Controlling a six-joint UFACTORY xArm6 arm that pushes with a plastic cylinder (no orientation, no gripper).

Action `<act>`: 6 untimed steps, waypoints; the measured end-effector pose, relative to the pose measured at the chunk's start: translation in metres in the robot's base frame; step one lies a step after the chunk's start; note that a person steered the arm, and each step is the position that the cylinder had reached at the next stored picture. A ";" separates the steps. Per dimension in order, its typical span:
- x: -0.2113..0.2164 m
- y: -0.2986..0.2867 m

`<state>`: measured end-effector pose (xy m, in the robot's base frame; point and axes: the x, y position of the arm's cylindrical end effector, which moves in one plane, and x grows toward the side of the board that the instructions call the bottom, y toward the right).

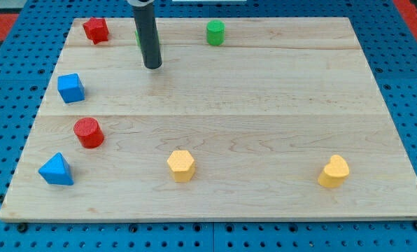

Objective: Push the green star to the top right of the red circle

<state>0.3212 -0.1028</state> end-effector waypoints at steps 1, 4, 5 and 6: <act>-0.039 0.050; -0.056 -0.073; 0.002 -0.085; 0.049 -0.078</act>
